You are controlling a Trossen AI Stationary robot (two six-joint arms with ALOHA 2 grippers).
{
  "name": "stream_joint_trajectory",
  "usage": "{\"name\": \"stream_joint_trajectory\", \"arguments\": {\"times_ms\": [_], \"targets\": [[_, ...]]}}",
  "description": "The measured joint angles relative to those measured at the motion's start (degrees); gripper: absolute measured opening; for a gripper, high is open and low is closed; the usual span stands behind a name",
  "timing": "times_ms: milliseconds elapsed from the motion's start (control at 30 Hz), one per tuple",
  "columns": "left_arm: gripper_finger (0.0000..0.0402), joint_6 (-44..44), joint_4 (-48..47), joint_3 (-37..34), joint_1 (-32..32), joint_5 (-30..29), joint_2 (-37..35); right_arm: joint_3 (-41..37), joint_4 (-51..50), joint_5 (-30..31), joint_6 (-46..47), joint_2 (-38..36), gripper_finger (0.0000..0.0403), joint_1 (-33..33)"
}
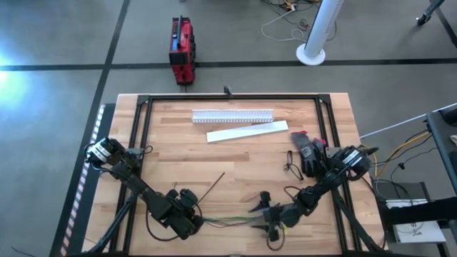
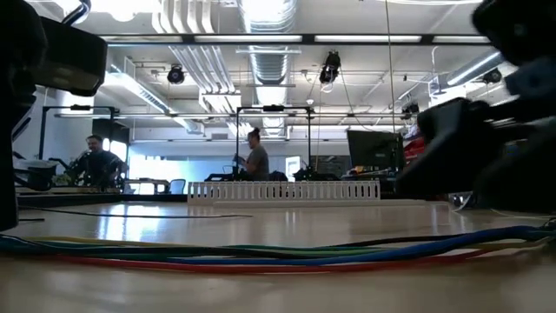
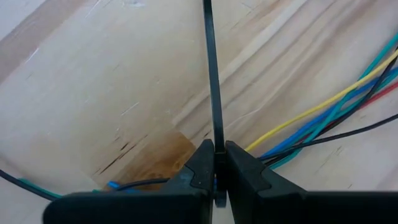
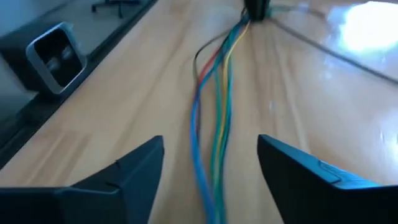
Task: Ziptie cables
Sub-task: Wrap the cables together using a black zip tie
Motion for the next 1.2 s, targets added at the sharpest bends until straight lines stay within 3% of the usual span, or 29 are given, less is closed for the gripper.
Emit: {"name": "stream_joint_trajectory", "arguments": {"times_ms": [233,600,767,967,1200], "targets": [[0.0009,0.11,-0.34,0.00,0.00,-0.02,0.00,9.09,3.91,-8.40,-7.32,7.80,0.0286,-4.68],[0.0009,-0.09,-0.21,0.00,0.00,-0.03,0.00,20.57,2.84,-12.19,-4.94,18.20,0.0266,-6.63],[0.0009,-2.00,0.03,0.00,-0.02,0.07,0.00,21.66,0.15,-9.50,-4.64,18.31,0.0251,-6.85],[0.0009,-4.61,0.22,0.15,-0.51,1.53,0.00,20.29,-2.27,-8.69,-7.47,13.42,0.0230,-6.04],[0.0009,-4.97,0.29,0.15,-0.50,1.53,0.00,20.18,-2.65,-8.71,-6.30,13.60,0.0241,-7.81]]}}
